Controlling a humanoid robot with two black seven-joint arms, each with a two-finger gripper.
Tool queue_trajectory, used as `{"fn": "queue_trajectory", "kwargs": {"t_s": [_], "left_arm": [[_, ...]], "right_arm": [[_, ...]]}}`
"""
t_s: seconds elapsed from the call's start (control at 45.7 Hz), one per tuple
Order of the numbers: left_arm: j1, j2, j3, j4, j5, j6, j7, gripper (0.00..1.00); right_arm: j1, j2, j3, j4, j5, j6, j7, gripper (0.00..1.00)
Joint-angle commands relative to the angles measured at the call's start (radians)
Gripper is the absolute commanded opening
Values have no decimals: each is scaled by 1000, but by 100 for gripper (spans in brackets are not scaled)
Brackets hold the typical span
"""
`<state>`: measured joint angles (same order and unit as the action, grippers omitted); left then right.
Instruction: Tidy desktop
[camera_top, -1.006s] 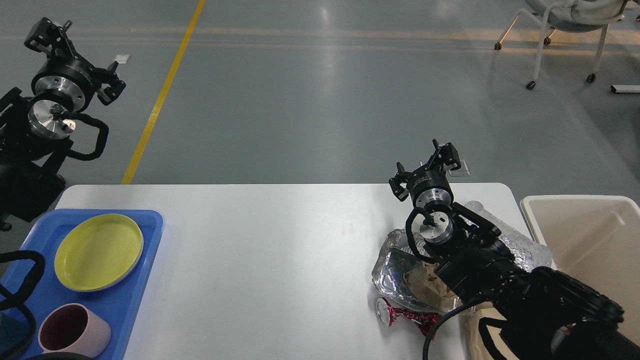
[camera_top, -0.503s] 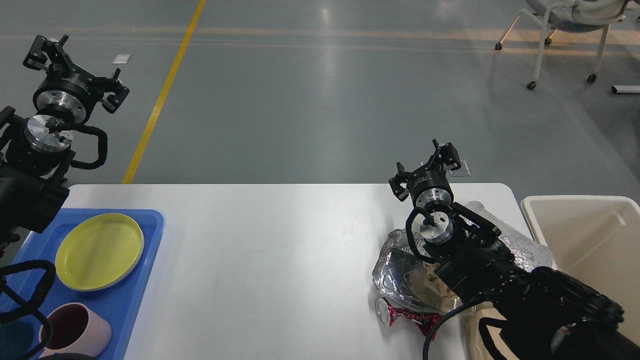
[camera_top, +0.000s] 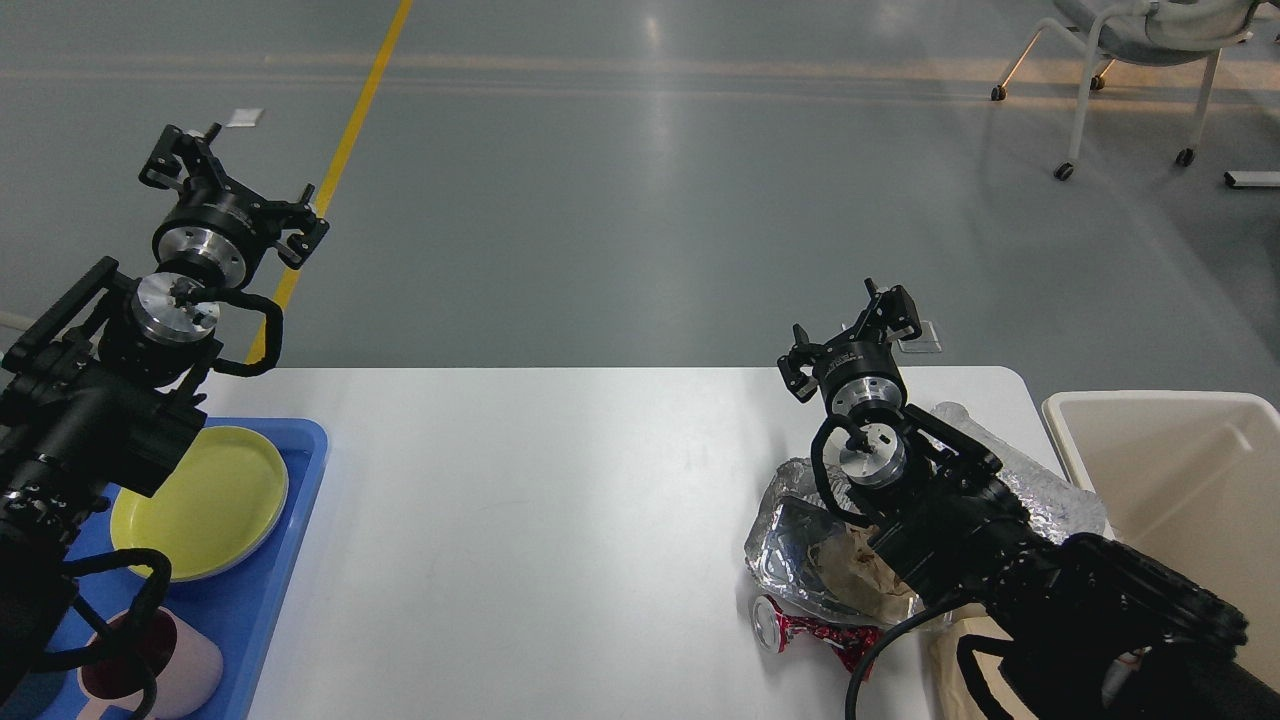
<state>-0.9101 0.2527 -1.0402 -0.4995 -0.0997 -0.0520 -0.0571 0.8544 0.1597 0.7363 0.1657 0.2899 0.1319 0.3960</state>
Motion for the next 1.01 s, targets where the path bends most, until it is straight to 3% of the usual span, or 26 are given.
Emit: {"fn": "queue_trajectory", "kwargs": {"t_s": [0.0,0.284,0.394,0.503,0.678,0.984], "left_arm": [[8,-32,3,1,3,0,-3,99],[17,-79,19,-1,11,-12,-20,99],[54,-78,22,-1,14,-126,-69,99],[74,-82,23,-1,17,-201,-87,99],[77,-104,12,1,3,-183,-78,99],[73,-162,3,55,3,-167,-102,99]], "right_arm": [[0,0,0,0,0,0,0,100],[0,1,0,0,0,0,1,100],[0,0,0,0,0,0,0,100],[0,0,0,0,0,0,0,100],[0,0,0,0,0,0,0,100],[0,0,0,0,0,0,0,100]]}}
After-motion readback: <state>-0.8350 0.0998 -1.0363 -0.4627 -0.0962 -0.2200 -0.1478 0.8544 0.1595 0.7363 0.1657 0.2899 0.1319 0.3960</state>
